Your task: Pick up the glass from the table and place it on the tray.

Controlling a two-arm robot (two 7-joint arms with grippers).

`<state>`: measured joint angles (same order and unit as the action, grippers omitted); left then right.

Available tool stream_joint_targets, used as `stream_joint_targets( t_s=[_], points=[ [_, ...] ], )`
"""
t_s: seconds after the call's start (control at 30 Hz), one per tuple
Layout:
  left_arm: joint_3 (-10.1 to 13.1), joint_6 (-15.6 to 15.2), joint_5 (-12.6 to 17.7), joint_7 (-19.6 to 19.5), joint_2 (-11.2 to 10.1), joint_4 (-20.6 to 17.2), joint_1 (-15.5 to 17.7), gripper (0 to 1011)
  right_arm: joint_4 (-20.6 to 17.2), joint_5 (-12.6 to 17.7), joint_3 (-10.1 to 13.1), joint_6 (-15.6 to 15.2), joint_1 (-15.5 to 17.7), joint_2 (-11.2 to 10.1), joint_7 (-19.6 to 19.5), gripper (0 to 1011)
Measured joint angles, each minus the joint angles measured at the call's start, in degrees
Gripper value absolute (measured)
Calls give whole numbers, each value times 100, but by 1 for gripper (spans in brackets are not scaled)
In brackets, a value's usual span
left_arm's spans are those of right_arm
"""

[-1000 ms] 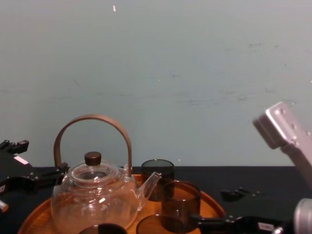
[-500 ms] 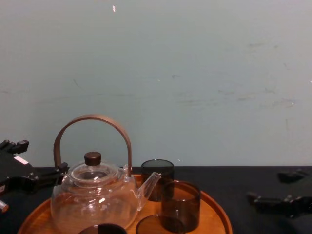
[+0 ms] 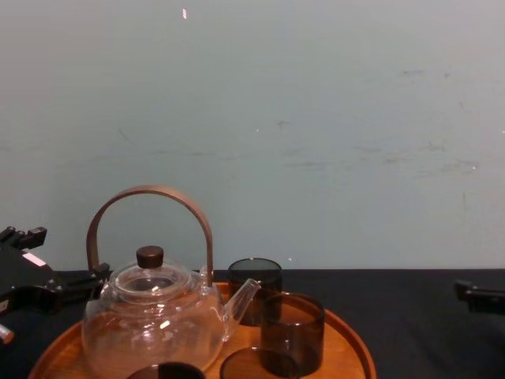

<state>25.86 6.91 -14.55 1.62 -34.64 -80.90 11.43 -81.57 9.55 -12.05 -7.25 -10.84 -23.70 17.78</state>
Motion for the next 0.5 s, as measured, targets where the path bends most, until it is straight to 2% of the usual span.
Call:
stream_joint_targets(
  t_s=[0.3, 0.5],
  points=[
    [0, 0, 0, 0, 0, 0, 0, 1010, 93, 48, 243, 26, 32, 18, -58, 1002],
    [0, 0, 0, 0, 0, 0, 0, 1010, 114, 41, 292, 65, 44, 36, -61, 1002]
  ],
)
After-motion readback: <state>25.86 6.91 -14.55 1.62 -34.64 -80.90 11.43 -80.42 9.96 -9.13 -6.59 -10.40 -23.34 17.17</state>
